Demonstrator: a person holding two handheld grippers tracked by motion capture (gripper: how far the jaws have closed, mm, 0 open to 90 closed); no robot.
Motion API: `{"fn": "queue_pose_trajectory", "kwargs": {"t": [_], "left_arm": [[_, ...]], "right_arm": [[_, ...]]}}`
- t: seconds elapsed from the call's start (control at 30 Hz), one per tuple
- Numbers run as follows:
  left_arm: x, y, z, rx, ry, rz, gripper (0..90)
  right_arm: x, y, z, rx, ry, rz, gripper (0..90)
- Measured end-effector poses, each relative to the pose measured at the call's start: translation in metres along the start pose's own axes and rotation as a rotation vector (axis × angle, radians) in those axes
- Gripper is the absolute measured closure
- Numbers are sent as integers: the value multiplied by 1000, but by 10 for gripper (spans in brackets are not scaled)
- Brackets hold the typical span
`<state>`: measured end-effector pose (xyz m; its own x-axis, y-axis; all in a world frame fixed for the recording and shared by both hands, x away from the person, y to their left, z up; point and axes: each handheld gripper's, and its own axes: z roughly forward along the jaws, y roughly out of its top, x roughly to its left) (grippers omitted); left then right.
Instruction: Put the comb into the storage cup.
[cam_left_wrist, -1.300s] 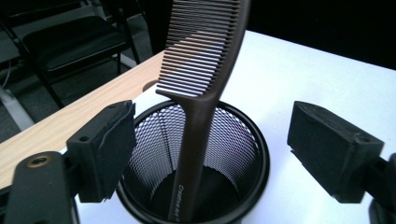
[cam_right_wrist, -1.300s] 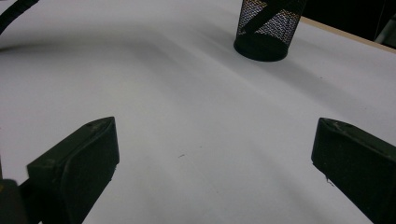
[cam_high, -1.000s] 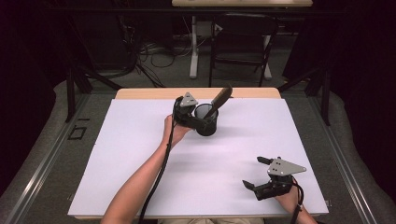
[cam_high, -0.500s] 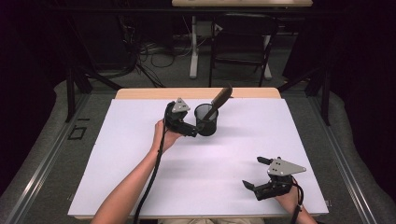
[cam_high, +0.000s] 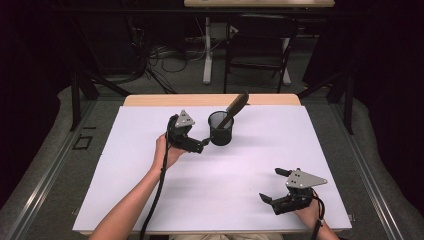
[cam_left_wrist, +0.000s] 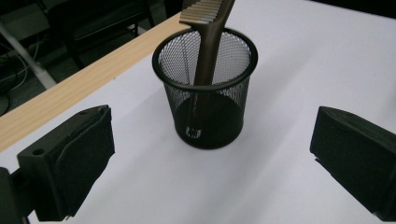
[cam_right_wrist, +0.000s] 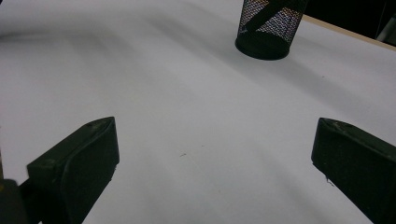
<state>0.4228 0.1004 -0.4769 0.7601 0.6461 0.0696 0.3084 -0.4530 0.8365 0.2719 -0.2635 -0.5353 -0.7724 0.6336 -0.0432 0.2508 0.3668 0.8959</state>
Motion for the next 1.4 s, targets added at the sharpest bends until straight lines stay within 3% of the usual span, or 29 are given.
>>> {"fn": "queue_pose_trajectory", "kwargs": {"t": [0.67,1.4], "left_arm": [[-2,-37,-29,41,27,-30,0],[-14,-65,-65,30,52,-44,0]], "right_arm": [[0,0,0,0,0,-2,6],[1,0,0,1,-2,0,5]]}}
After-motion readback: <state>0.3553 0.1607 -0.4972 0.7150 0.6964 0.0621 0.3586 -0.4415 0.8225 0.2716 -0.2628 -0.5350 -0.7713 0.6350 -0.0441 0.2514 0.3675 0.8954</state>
